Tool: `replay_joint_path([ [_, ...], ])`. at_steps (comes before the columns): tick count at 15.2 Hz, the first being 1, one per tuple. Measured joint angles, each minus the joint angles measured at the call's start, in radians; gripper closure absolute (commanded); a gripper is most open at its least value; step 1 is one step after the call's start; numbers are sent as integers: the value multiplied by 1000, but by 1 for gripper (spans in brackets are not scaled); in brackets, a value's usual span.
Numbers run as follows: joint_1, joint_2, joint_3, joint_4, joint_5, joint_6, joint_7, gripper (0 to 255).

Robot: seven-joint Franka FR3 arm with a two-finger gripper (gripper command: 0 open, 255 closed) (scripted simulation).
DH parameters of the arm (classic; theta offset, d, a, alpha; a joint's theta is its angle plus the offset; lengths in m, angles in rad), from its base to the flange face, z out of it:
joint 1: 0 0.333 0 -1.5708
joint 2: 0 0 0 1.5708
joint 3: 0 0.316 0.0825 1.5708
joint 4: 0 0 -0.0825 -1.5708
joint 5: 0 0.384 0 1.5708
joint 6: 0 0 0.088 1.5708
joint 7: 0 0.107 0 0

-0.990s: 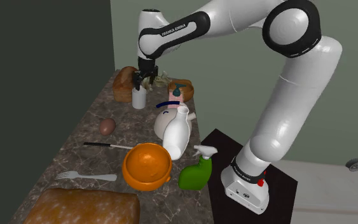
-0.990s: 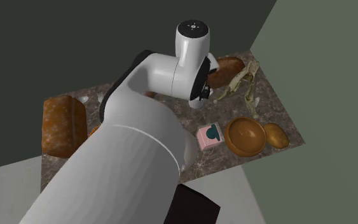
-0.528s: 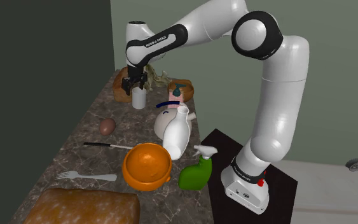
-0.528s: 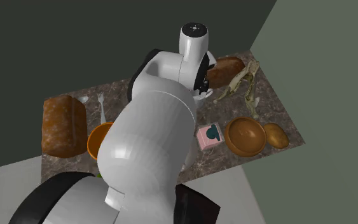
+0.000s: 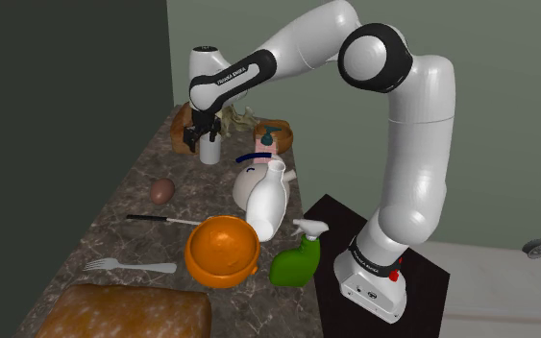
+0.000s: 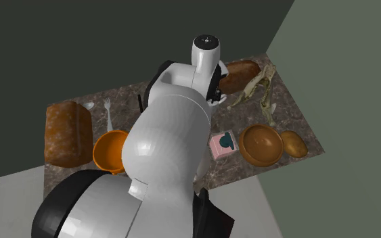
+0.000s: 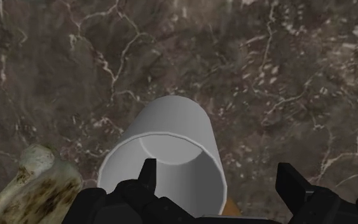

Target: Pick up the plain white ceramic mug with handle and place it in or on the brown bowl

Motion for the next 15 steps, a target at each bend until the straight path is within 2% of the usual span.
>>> replay_joint_path([
  [5, 0, 3, 0, -1, -1, 4, 0, 0],
  [6, 0, 3, 0, -1, -1, 4, 0, 255],
  [15, 0, 2, 0, -1, -1, 4, 0, 255],
])
